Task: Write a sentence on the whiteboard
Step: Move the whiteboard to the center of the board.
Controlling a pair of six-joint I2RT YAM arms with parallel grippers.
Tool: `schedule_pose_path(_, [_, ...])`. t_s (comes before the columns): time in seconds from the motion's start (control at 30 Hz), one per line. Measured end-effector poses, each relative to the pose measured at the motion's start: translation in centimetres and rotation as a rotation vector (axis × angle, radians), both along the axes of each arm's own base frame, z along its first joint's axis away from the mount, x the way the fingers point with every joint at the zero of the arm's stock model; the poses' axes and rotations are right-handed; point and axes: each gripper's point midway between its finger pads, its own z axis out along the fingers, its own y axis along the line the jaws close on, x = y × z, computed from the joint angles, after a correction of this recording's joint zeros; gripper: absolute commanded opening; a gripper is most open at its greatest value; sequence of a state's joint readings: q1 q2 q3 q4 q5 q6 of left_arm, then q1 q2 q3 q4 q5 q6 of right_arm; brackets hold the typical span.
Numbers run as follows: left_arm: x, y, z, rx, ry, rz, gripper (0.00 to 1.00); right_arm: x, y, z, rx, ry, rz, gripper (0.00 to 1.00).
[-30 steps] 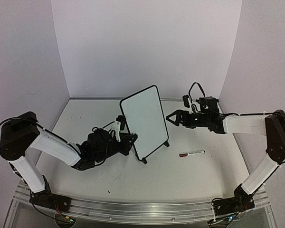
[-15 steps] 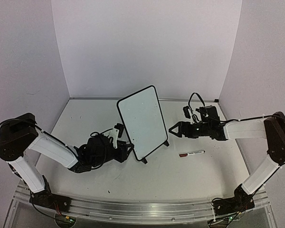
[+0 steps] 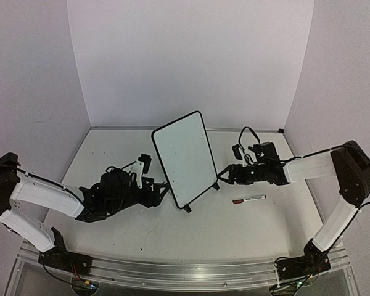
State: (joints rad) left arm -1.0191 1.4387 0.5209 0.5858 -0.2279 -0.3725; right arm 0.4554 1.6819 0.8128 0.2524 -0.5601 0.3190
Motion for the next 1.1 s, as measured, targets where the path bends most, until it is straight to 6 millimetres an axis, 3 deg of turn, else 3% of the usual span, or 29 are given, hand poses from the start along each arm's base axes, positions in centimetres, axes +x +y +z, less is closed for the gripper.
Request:
schedule_pose_path(0.33, [-1.2, 3.9, 3.2, -0.018, 0.023, 0.04, 0.71, 0.2, 0.7, -2.6, 0.003, 0.033, 0.012, 0.57])
schedule_pose_path(0.67, [2.1, 10.1, 0.6, -0.009, 0.138, 0.268, 0.71, 0.4, 1.1, -4.5, 0.017, 0.066, 0.009, 0.48])
schedule_pose_path(0.93, [2.3, 10.3, -1.5, 0.017, 0.197, 0.297, 0.72, 0.2, 1.4, -5.3, 0.025, 0.086, 0.014, 0.4])
schedule_pose_path(1.1, [2.3, 10.2, -1.8, 0.017, 0.208, 0.302, 0.72, 0.1, 1.6, -5.5, 0.033, 0.092, 0.021, 0.34])
